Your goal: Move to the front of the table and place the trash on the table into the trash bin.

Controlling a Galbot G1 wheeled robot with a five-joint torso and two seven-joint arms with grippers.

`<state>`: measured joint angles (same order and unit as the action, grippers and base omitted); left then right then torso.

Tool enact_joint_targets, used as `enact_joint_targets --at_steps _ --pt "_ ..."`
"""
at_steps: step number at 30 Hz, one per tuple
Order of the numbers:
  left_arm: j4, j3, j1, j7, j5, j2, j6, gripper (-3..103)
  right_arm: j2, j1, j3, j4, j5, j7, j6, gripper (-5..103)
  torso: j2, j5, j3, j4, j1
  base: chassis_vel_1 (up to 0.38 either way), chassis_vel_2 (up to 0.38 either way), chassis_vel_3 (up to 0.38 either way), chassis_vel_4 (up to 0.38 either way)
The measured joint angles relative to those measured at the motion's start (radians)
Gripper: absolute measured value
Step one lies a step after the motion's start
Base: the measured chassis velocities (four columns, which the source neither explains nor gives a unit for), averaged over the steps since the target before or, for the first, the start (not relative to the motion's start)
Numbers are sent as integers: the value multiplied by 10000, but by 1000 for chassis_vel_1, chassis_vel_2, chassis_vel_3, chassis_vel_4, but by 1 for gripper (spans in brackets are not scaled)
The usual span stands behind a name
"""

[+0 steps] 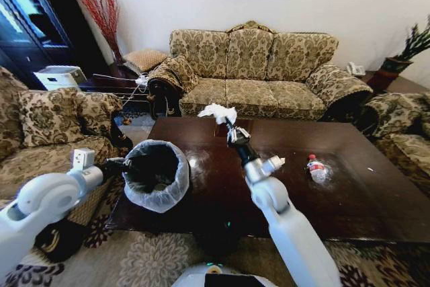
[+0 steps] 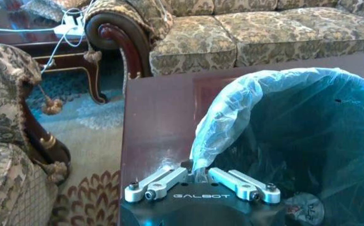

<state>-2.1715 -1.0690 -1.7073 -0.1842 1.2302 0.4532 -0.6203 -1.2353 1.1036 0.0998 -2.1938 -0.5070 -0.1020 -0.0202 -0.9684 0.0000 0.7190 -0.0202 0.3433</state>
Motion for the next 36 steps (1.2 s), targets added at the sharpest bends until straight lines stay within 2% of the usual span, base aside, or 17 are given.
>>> enact_joint_targets --at_steps 3,8,13,17,19,20,23,25,26,28,29,30,32,34,36 --pt "-230 50 44 -129 150 -16 -11 0 137 364 -799 -207 395 -286 -163 0 0 -1 0 0 0 0 0 0 0" --pt "-887 73 14 -158 291 178 -32 0 16 383 -1956 386 1190 -302 -704 0 0 3 1 0 1 0 0 0 0" --pt "-1249 83 -50 -160 294 354 -35 0 -115 365 -2463 835 1735 -281 -840 0 0 2 1 -1 1 0 0 0 0" --pt "-1509 82 -110 -158 291 518 61 0 -241 281 -2806 1136 2100 -287 -926 21 1 -1 1 -1 1 0 0 0 0" --pt "-1518 83 -116 -158 287 533 64 0 -255 269 -2824 1158 2154 -295 -946 21 1 -1 1 -1 1 0 0 0 0" --pt "-1517 83 -120 -159 278 541 66 0 -267 259 -2831 1168 2223 -313 -968 32 1 -1 2 -1 1 0 0 0 0" --pt "-1505 87 -122 -157 272 541 68 0 -272 262 -2821 1168 2248 -314 -972 37 1 -1 2 -1 1 0 0 0 0" --pt "-1482 98 -122 -153 264 541 69 0 -269 296 -2782 1135 2251 -314 -991 48 1 0 2 -1 1 0 0 0 0" --pt "-1482 98 -122 -153 264 541 69 0 -269 296 -2782 1135 2251 -314 -991 48 1 0 2 -1 1 0 0 0 0" --pt "-1435 103 -122 -147 251 555 69 0 -261 376 -2720 1040 2235 -285 -1267 59 1 0 2 -1 1 0 0 0 0" --pt "-1435 103 -122 -147 251 555 69 0 -261 376 -2720 1040 2235 -285 -1267 59 1 0 2 -1 1 0 0 0 0" --pt "-1383 103 -122 -125 250 590 98 0 -274 430 -2679 1018 2209 -121 -1624 65 1 1 2 -1 1 0 0 0 0" --pt "-1248 96 -122 -46 300 657 314 0 -286 604 -2430 869 2110 237 -1852 76 2 2 2 -2 1 0 0 0 0" --pt "-1175 64 -119 -30 309 686 360 0 -282 729 -2184 789 2050 543 -1877 76 1 0 2 -1 1 0 0 0 0" --pt "-1083 -16 -127 -28 312 742 415 0 -251 960 -1656 773 1972 1256 -1710 86 1 1 2 -1 1 0 0 0 0"
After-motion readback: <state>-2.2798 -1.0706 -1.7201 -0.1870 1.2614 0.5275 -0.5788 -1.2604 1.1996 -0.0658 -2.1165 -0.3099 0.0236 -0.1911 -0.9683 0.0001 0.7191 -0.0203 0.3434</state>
